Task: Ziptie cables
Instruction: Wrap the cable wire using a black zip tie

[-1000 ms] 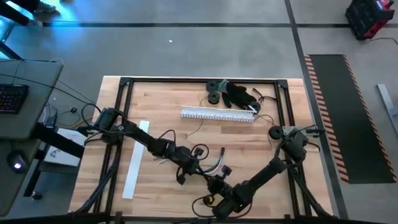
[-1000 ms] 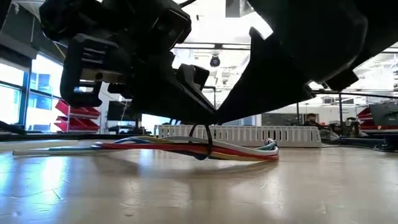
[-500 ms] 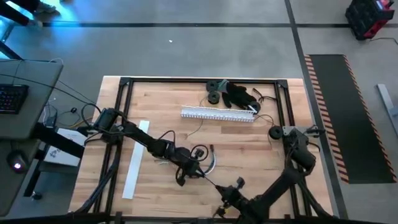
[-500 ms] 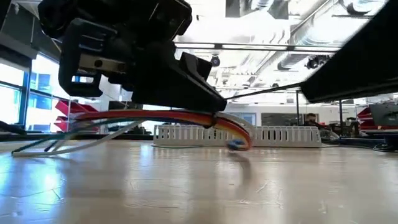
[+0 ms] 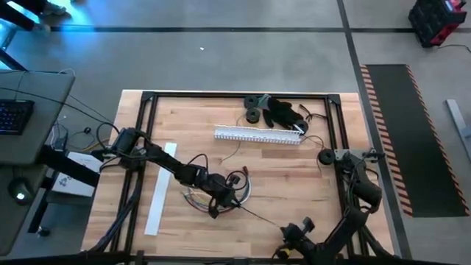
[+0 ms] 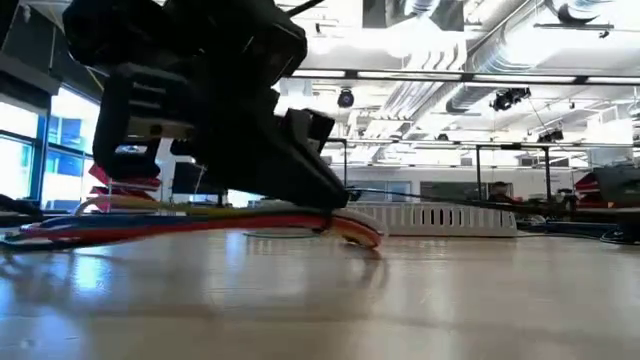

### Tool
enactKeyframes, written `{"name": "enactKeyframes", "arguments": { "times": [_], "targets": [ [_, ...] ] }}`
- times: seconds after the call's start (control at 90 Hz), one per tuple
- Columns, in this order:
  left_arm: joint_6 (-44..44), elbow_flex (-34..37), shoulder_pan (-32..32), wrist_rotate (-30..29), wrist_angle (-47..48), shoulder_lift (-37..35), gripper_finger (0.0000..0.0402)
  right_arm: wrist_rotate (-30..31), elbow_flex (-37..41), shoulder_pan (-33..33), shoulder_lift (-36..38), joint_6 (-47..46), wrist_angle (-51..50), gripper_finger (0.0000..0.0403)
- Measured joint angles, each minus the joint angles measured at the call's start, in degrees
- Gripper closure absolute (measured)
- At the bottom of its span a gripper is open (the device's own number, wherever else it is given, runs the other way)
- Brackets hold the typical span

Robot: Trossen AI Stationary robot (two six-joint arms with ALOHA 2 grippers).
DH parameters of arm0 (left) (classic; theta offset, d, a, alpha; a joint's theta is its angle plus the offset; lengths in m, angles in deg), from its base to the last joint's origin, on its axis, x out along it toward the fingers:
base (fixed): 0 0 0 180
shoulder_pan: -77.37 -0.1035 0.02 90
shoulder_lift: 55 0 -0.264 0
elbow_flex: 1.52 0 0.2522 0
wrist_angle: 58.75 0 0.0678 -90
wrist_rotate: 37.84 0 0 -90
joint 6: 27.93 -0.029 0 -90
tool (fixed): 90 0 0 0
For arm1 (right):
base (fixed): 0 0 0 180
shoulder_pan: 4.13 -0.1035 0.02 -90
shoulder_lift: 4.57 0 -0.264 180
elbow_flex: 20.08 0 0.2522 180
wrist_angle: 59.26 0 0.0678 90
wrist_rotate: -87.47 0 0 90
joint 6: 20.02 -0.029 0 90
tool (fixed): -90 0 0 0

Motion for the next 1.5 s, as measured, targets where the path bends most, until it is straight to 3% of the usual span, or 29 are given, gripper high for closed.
{"name": "enactKeyframes", "arguments": {
  "times": [0.144, 0.3, 0.489, 0.678, 0.867, 1.022, 1.178, 1.267, 1.367, 1.5],
  "targets": [
    [1.09, 0.02, 0.01, 0.08, -0.09, 0.0, 0.0391, -7.87, 0.0, 0.48, 1.86, 2.38, 0.1, 0.0383],
    [2.54, -0.02, 0.02, 0.63, 0.63, 0.0, 0.0348, -8.91, 0.0, 0.32, 3.91, 4.34, 0.26, 0.0324],
    [3.72, -1.16, 0.13, -1.25, 4.56, -2.83, 0.0275, -2.6, 0.0, 0.51, 4.38, 13.11, 5.4, 0.0253],
    [6.02, -2.65, 1.75, -12.68, 16.39, -10.58, 0.0262, 5.09, 0.02, 2.88, 5.0, 36.88, 19.35, 0.022],
    [18.77, -2.62, 3.7, -22.35, 27.46, -13.39, 0.0276, 5.78, 0.0, 8.97, 10.54, 65.59, 32.11, 0.0218],
    [31.32, 0.53, 6.05, -25.36, 30.95, -13.34, 0.0286, 3.49, 0.03, 16.33, 12.68, 84.43, 32.17, 0.0221],
    [41.48, 3.98, 10.22, -28.59, 30.85, -13.31, 0.0297, -4.95, 6.98, 28.6, 12.46, 91.74, 35.77, 0.0246],
    [45.7, 5.22, 12.73, -30.27, 31.64, -13.31, 0.0304, -5.62, 12.43, 35.37, 12.45, 93.39, 40.55, 0.0267],
    [48.34, 5.64, 14.93, -32.13, 31.33, -13.31, 0.0312, -7.09, 16.08, 41.84, 12.42, 93.74, 43.16, 0.0292],
    [49.6, 5.75, 16.14, -33.87, 31.8, -12.63, 0.0319, -14.92, 19.1, 47.57, 12.4, 94.52, 42.51, 0.0329]
  ]
}}
